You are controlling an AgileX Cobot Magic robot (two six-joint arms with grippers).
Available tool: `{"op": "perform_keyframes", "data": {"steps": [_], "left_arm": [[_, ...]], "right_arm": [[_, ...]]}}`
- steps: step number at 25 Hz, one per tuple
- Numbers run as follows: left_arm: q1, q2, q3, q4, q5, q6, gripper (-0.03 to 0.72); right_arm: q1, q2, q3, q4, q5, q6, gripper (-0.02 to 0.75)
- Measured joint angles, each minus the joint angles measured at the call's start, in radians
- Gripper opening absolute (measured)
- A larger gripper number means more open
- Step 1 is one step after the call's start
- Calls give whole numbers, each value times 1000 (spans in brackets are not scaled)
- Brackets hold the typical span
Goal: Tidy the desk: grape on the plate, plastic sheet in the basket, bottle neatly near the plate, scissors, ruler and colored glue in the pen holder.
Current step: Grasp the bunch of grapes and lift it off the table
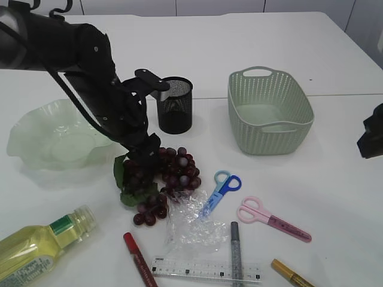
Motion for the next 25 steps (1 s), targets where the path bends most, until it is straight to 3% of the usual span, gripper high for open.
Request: {"op": "perform_keyframes", "data": {"steps": [18, 21, 25], "left_arm": [[-6, 90, -2, 6, -48, -16, 614], [-6, 91, -6, 4, -48, -16, 573], [-6, 91, -11, 2, -48, -16, 452]], "right_arm": [[0, 0, 0, 0, 0, 0, 446], [0, 0, 0, 0, 0, 0, 446], [0, 0, 0, 0, 0, 0, 446]]}}
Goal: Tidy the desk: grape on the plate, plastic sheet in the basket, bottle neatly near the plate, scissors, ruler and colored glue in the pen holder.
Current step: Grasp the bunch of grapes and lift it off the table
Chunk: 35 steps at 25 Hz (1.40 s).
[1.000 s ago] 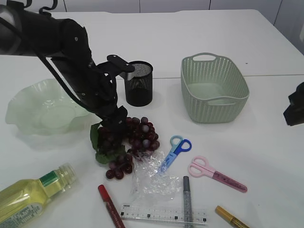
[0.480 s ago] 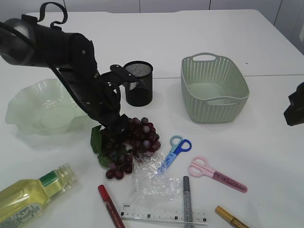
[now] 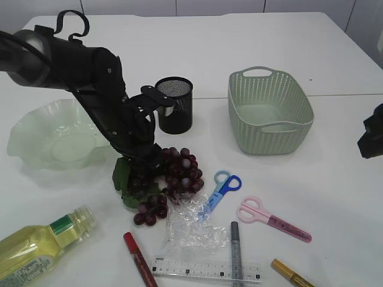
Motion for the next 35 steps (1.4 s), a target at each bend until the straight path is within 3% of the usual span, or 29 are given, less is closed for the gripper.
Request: {"op": "perform_keyframes", "data": {"steps": [4, 10, 35], "left_arm": [[0, -10, -2, -2, 0, 0, 339], [0, -50, -1, -3, 0, 0, 244], [0, -303, 1, 18, 100, 0, 182]], "right_arm": [[0, 0, 0, -6, 0, 0, 446], [0, 0, 0, -6, 0, 0, 446], [0, 0, 0, -8, -2, 0, 446]]}}
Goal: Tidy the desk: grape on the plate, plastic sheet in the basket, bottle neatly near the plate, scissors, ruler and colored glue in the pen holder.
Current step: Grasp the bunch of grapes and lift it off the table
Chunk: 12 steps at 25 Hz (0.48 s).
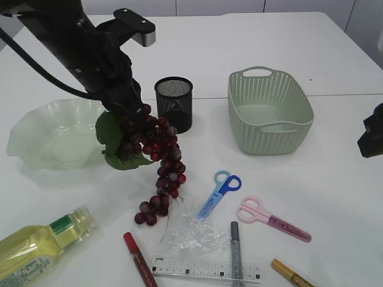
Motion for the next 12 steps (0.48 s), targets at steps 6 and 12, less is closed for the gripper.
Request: {"op": "perform_keyframes", "data": {"steps": [6, 12], "left_arm": [[0, -44, 0, 11, 26, 0, 158], [0, -104, 0, 47, 31, -4, 146]], "right_arm": [[0, 0, 0, 0, 0, 0, 446], [0, 0, 0, 0, 0, 0, 445]]}}
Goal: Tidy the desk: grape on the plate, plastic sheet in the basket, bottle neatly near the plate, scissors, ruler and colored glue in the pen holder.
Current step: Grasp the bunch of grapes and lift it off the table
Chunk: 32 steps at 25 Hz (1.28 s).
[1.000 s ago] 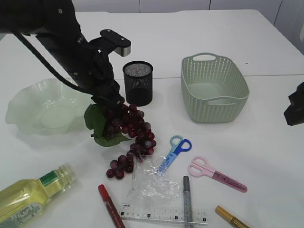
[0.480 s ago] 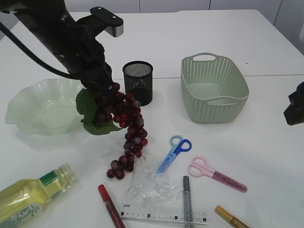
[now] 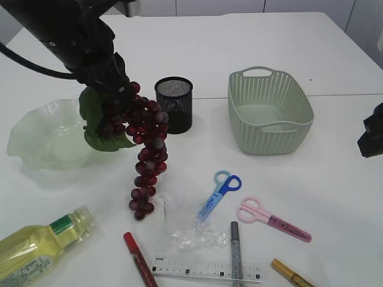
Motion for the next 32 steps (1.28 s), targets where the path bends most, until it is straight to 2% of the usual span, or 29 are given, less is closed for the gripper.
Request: {"op": "perform_keyframes", "data": {"steps": [9, 13, 25, 32], "left_arm": [[0, -75, 0, 11, 19, -3, 143], [-1, -111, 0, 49, 19, -24, 143], [-2, -209, 1, 294, 21, -161, 143], [77, -216, 1, 308, 16, -206, 145]], "right_arm": [[0, 0, 0, 0, -2, 0, 446], [0, 0, 0, -2, -2, 0, 446], [0, 0, 0, -2, -2, 0, 445], [0, 0, 0, -2, -2, 0, 445]]}}
